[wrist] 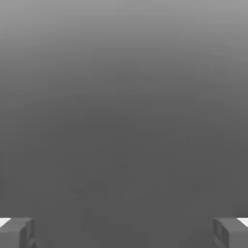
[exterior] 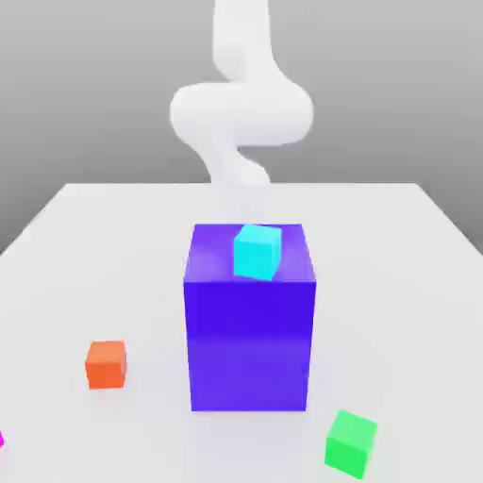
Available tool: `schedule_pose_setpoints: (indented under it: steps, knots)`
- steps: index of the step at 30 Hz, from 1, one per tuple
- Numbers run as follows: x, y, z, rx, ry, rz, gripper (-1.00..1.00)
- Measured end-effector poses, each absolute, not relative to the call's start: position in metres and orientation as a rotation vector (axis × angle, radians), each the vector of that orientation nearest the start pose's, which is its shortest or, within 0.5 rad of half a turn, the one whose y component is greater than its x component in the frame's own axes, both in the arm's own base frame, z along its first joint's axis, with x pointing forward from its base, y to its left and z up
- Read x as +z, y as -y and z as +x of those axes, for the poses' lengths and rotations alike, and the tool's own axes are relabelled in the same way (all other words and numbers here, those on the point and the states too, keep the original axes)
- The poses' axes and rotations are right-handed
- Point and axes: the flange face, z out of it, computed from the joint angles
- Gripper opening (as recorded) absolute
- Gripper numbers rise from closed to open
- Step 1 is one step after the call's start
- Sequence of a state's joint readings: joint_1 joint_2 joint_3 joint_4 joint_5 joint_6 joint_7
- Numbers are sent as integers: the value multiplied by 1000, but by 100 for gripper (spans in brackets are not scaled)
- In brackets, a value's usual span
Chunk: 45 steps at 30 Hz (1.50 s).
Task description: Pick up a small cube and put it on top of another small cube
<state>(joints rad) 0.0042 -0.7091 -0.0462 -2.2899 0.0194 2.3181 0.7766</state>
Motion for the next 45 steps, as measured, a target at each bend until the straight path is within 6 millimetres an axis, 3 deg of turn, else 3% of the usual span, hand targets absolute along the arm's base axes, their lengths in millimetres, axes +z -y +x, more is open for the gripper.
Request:
schedule_pose_setpoints:
  steps: [8, 16, 20, 25, 32, 36, 37, 43, 45]
  knots:
    - [581, 99, 462, -663, -1246, -2476, 0]
    - [458, 180, 504, -428, -1444, -2477, 0]
    - [393, 229, 504, -324, -1570, -2465, 0]
    - [313, 272, 496, -196, -1691, -2474, 0]
    - [208, 338, 452, -27, -1887, -2485, 0]
    - [147, 348, 445, -4, -1915, -2490, 0]
    - [135, 348, 444, -2, -1917, -2490, -100]
    - [128, 348, 443, 0, -1917, -2488, -100]
    - [145, 348, 444, -1, -1916, -2490, -100]
